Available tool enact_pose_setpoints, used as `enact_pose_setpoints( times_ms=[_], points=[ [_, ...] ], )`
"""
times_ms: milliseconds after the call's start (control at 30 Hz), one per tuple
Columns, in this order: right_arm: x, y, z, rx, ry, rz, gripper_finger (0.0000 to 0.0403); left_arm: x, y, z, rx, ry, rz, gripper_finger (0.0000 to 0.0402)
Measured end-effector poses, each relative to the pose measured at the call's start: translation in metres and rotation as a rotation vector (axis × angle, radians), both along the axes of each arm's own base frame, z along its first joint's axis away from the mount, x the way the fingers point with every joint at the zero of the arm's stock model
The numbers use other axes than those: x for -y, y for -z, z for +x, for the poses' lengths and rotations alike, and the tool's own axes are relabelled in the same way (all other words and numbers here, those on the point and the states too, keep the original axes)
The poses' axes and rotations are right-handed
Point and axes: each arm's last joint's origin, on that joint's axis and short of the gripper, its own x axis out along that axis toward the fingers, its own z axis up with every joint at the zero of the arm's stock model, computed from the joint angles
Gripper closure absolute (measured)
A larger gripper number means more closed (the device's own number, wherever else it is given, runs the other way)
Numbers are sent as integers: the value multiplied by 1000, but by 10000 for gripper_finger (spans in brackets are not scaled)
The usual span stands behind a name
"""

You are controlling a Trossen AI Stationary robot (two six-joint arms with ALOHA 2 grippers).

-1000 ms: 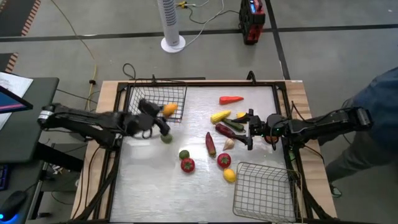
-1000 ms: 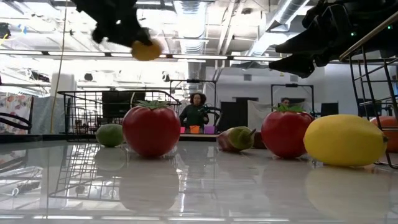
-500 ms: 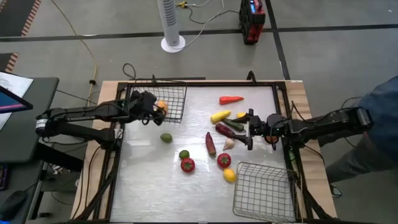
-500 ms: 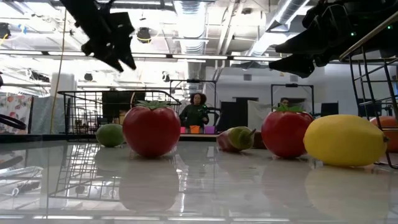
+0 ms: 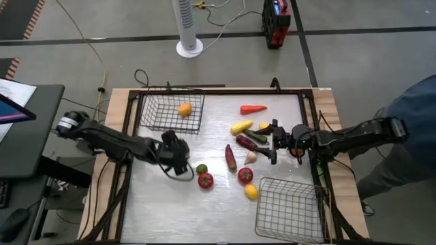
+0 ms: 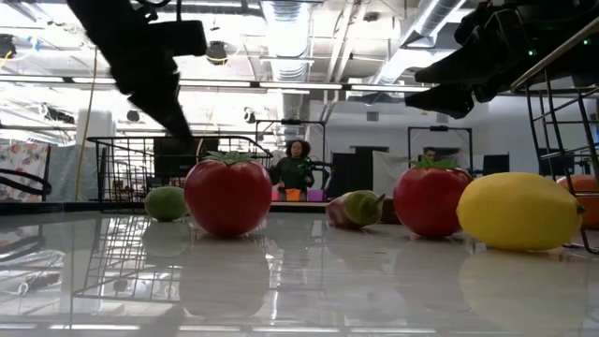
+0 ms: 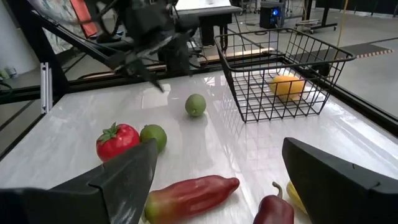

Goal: Sort produce into baskets
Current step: Put the top lime into the black wire basket

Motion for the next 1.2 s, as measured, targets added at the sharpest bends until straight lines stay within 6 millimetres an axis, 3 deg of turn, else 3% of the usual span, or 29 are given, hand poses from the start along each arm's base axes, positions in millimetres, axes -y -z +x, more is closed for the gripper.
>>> enact_pose_setpoints(
  times_ms=[133,600,767,1067,1200],
  points=[
    [0,-1,0,11,0,-3,30,8,16,8,-91,56,-24,117],
    [0,-2,0,19,0,0,30,-33,36,10,-270,137,-134,117],
    [0,-2,0,17,0,1,30,-38,44,7,-289,136,-131,123],
    [-1,-1,0,16,-4,11,30,-39,44,3,-328,139,-118,219],
    [-1,-1,0,17,-4,15,30,-39,44,3,-334,140,-118,244]
  ],
)
